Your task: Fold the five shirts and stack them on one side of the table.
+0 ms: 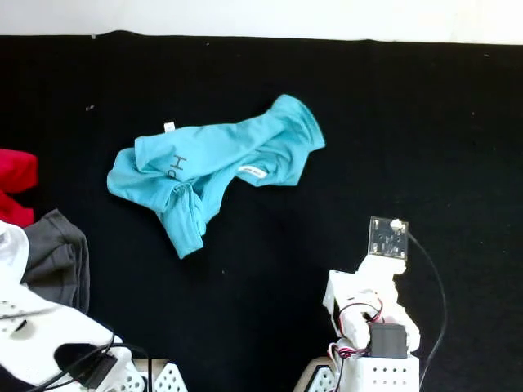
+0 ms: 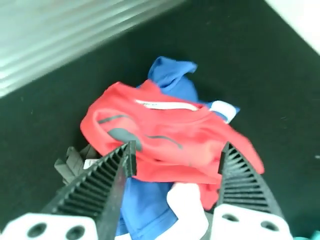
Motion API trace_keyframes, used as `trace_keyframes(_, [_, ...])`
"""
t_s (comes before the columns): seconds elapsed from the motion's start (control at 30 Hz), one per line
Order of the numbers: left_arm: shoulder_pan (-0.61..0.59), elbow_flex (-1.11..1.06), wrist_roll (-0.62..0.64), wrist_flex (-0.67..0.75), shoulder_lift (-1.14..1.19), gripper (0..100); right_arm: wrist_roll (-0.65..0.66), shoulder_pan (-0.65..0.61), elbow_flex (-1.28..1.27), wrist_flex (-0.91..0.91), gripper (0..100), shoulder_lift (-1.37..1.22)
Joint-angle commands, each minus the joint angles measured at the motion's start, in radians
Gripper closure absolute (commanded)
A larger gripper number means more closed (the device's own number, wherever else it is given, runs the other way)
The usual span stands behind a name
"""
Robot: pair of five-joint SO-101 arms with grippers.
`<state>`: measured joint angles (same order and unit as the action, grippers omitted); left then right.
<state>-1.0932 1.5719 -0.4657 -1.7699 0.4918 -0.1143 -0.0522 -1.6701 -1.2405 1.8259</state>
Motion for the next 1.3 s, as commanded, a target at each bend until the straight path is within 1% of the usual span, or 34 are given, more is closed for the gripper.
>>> trace_keyframes(0.0, [0.061,-0.165,-0.006,-0.009,-0.120,73,0.011,-0.010,-0.139,-0.005,98.6,0.007])
trace_keyframes(0.17, [0.180,-0.670,0.023,-0.008,-0.372,73,0.011,-0.010,-0.139,-0.005,98.6,0.007])
trace_keyframes(0.23, [0.262,-0.900,0.025,-0.006,-0.499,73,0.011,-0.010,-0.139,-0.005,98.6,0.007])
trace_keyframes(0.33, [0.427,-1.224,0.025,-0.002,-0.657,73,0.012,-0.010,-0.139,-0.005,98.6,0.007])
trace_keyframes(0.37, [0.487,-1.325,0.025,0.020,-0.691,73,0.012,-0.010,-0.139,-0.005,98.6,0.007])
trace_keyframes(0.43, [0.578,-1.497,0.025,0.107,-0.730,73,0.014,-0.010,-0.139,-0.005,98.6,0.007])
trace_keyframes(0.5, [0.630,-1.629,0.028,0.221,-0.740,73,0.011,-0.010,-0.139,-0.005,98.6,0.007])
trace_keyframes(0.57, [0.665,-1.721,0.064,0.331,-0.736,73,0.011,-0.010,-0.139,-0.005,98.6,0.007])
trace_keyframes(0.7, [0.742,-1.807,0.187,0.502,-0.697,73,0.015,-0.010,-0.139,-0.005,98.6,0.007])
trace_keyframes(0.8, [0.812,-1.811,0.276,0.592,-0.651,73,0.017,-0.010,-0.139,-0.004,98.6,0.007])
trace_keyframes(0.9, [0.862,-1.811,0.373,0.724,-0.587,73,0.025,-0.010,-0.137,0.007,98.6,0.007])
trace_keyframes(0.97, [0.883,-1.802,0.419,0.822,-0.530,73,0.100,-0.004,-0.133,0.062,98.5,0.007])
trace_keyframes(1.07, [0.888,-1.736,0.470,0.921,-0.418,73,0.279,-0.007,-0.125,0.162,98.5,0.007])
trace_keyframes(1.13, [0.888,-1.662,0.479,0.948,-0.318,73,0.381,-0.004,-0.128,0.240,98.5,0.007])
trace_keyframes(1.27, [0.878,-1.471,0.476,0.911,-0.116,73,0.559,-0.008,-0.130,0.245,98.5,0.007])
